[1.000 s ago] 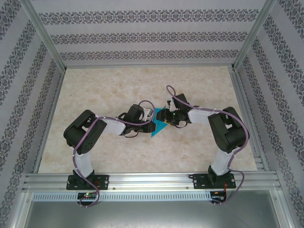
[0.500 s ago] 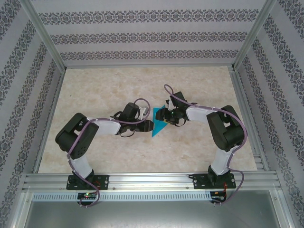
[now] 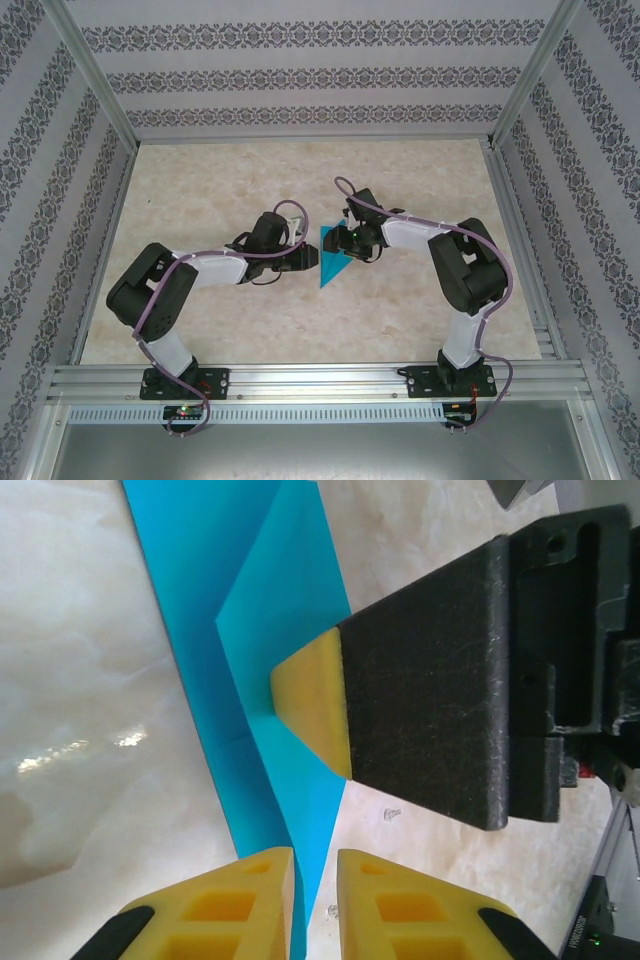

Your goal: Fold a paper plane with a square sheet of paper (pick it up from the middle)

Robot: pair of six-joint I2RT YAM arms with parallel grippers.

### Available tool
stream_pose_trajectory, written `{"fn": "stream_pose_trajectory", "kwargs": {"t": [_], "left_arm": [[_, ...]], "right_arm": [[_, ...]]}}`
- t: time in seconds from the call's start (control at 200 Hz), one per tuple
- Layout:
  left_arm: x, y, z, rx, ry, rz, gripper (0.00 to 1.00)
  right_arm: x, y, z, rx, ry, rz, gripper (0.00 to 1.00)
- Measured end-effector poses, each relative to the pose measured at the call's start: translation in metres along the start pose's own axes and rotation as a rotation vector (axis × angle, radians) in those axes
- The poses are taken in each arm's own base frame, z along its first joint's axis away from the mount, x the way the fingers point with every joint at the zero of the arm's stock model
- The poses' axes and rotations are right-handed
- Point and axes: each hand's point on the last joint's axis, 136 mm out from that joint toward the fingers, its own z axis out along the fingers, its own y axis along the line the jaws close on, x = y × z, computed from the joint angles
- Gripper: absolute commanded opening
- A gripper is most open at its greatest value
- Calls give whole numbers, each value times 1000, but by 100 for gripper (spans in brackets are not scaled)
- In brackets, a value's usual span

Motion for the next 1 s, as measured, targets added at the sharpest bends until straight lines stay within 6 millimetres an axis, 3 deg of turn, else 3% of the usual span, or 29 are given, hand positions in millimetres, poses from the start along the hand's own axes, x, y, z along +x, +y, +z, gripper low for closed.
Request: {"fn": "stream_pose_trajectory", "kwargs": {"t": [0.2,0.43,0.999], "left_arm": [[9,4,14,28,54,-42,17],[7,-4,16,75,56,-44,16],[9,8,28,50,79,-66,12]], "right_arm": [[-1,0,1,25,10,19,66],[-2,-1,2,37,16,56,66],[-1,-1,2,28,14,60,64]]}}
